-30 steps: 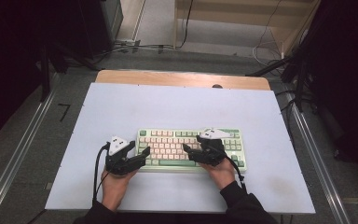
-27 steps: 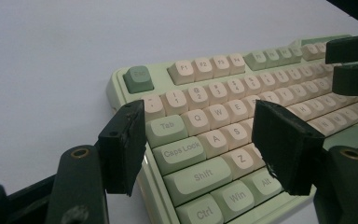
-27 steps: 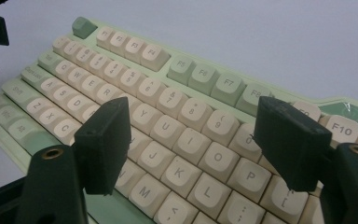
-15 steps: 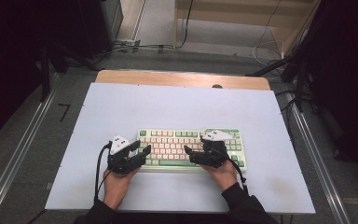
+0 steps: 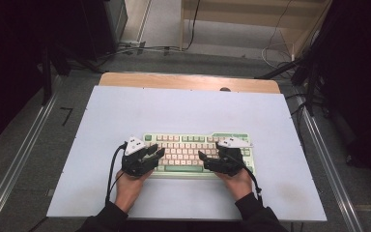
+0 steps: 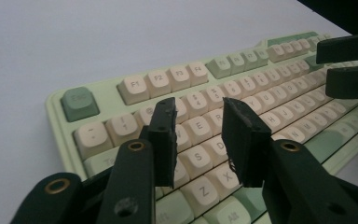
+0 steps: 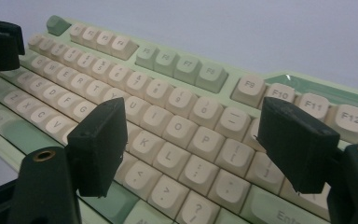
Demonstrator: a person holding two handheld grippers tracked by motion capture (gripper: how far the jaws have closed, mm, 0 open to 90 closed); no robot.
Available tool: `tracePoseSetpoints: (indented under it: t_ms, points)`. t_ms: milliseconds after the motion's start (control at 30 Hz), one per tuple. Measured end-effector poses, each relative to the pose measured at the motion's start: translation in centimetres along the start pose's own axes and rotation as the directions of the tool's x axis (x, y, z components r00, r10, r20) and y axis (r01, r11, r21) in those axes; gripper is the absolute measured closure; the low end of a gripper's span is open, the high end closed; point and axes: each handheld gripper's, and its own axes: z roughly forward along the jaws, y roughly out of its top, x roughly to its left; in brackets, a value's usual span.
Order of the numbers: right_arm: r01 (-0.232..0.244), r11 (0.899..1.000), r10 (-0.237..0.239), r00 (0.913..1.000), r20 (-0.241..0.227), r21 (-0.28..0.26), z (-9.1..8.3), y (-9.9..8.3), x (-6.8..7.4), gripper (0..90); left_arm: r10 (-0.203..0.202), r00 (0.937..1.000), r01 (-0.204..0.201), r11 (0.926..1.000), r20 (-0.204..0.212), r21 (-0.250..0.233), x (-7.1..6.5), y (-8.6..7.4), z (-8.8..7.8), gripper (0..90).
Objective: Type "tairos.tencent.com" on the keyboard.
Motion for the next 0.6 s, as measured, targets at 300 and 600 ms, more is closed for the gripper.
tracePoseSetpoints:
  t_ms: [300, 600]
  points:
    - [-0.026, 1.000, 0.026, 0.9990, 0.037, -0.006, -1.1, -0.7, -0.9, 22.5, 0.043, 0.9989, -0.044, 0.9987, 0.019, 0.024, -1.0, 0.9, 1.6, 89.2]
    - [-0.045, 0.999, 0.046, 0.9971, 0.061, -0.014, -1.9, -1.2, -1.6, 22.5, 0.064, 0.9976, -0.066, 0.9960, 0.025, 0.061, -1.7, 1.2, 3.0, 90.0]
